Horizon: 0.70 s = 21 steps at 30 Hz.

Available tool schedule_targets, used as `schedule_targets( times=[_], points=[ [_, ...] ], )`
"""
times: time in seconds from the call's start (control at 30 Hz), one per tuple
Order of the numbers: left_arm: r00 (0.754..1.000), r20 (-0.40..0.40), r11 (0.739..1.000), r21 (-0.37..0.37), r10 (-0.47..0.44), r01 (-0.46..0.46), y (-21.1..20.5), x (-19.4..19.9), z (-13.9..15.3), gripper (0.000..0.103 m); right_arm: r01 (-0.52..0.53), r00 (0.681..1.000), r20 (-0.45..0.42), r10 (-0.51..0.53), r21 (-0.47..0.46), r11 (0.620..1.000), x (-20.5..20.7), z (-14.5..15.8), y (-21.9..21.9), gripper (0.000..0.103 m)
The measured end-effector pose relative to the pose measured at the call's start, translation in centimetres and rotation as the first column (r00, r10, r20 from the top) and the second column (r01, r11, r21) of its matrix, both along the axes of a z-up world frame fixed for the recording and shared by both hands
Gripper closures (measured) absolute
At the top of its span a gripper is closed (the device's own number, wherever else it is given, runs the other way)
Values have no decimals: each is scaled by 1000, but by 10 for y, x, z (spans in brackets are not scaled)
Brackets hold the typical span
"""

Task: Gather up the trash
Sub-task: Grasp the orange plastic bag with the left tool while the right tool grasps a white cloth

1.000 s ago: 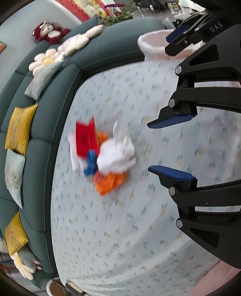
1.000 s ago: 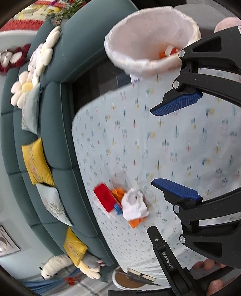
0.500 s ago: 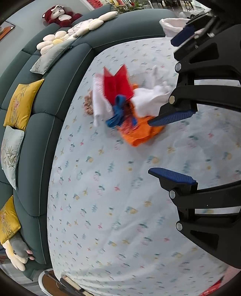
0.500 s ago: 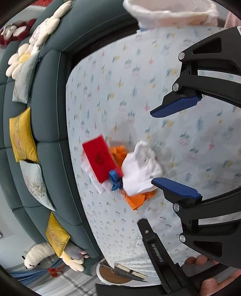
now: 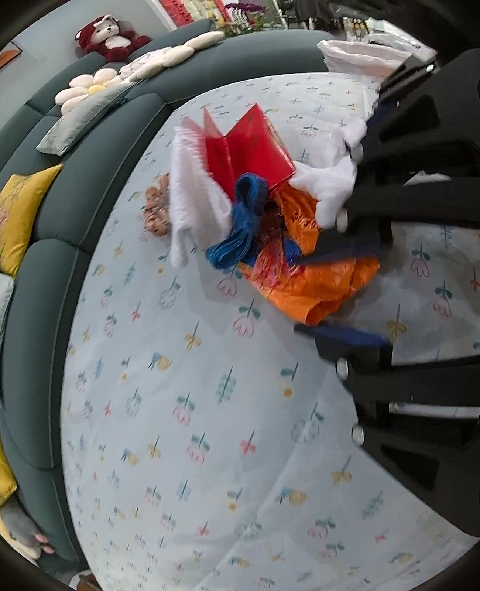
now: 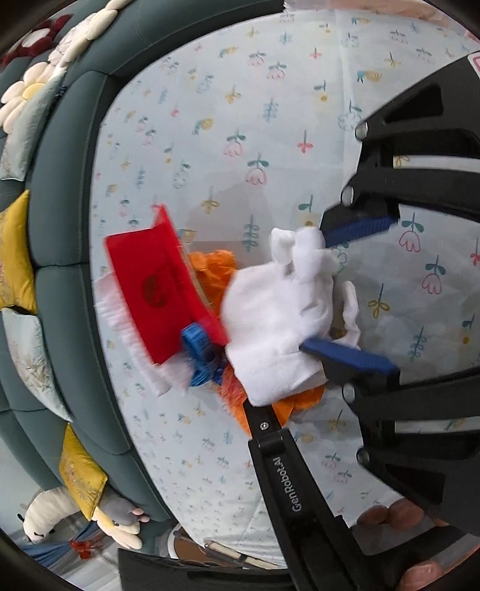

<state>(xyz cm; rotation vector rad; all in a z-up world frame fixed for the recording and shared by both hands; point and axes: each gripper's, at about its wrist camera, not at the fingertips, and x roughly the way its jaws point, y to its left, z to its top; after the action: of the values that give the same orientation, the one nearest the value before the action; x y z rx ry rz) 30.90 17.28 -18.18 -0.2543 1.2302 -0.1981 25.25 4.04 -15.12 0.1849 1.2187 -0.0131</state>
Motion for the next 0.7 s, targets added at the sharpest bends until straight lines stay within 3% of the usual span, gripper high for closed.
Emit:
schedule_targets(
  times=[0.1,0.3,0.7],
  points=[
    [1000,-10,1000,-16,-16,16,-4,-3,-6,95,1,1000,-19,0,10,1000,-2,-9,-2,77],
    [999,-6,999,-11,-32,32,-12,-15,-6,97,-7,1000,-15,7,15,1000,-8,-10,-2,89],
    [999,15,999,-3,-34,34,-30,-71,19,98,43,999,5,-43,37,998,-61,16,-36,93]
  ],
)
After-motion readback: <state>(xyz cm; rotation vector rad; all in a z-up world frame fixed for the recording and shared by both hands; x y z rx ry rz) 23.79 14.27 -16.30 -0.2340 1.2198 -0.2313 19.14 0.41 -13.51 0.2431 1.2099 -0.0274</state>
